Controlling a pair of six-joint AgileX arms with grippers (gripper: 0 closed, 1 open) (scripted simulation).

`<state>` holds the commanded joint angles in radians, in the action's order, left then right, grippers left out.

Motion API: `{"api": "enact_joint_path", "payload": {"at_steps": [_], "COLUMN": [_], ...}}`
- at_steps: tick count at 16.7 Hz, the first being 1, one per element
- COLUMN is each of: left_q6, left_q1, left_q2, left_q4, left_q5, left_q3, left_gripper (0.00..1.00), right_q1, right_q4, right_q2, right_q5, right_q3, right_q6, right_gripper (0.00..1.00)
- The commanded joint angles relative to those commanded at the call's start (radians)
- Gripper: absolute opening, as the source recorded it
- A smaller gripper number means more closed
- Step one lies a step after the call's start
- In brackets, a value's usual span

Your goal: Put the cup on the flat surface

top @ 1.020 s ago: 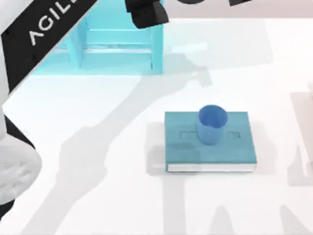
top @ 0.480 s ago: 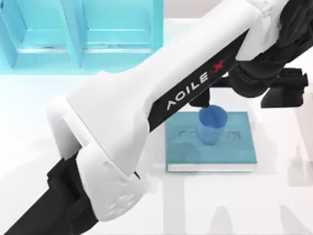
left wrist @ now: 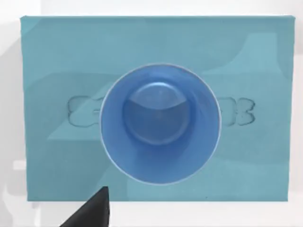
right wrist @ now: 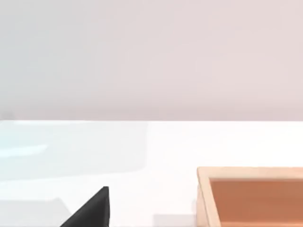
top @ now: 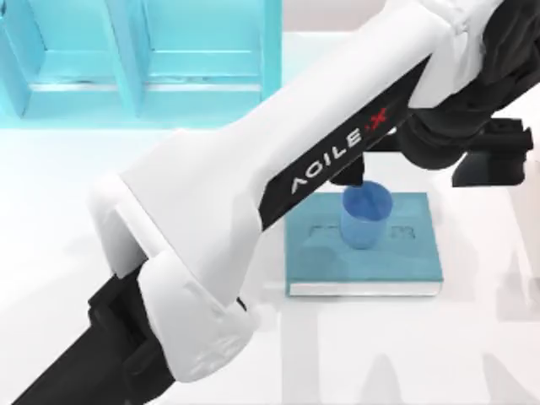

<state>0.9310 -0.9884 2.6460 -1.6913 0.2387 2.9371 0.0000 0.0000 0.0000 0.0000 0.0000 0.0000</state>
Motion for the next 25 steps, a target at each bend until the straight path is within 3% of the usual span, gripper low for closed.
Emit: {"api": "enact_joint_path", "payload": {"at_steps": [10, 17, 25], "left_q6": [-0.041, -0.047, -0.047], "left_q1": [0.038, 0.044, 0.044], "left_q2": [0.398, 0.447, 0.447], "left_q4": [-0.102, -0.111, -0.111], "left_q5": [-0.013, -0.015, -0.015], "left_q3": [0.515, 0.572, 0.572], "left_gripper": [1.0, 1.0, 0.4], "right_q1": [0.0, 0.0, 0.0], "right_q4": [0.0, 0.0, 0.0], "right_q2": [0.0, 0.0, 0.0], "right_q5": [0.0, 0.0, 0.0], "right_q3": [0.0, 0.0, 0.0], "right_q6": [0.0, 0.0, 0.0], "right_gripper": [1.0, 1.0, 1.0]}}
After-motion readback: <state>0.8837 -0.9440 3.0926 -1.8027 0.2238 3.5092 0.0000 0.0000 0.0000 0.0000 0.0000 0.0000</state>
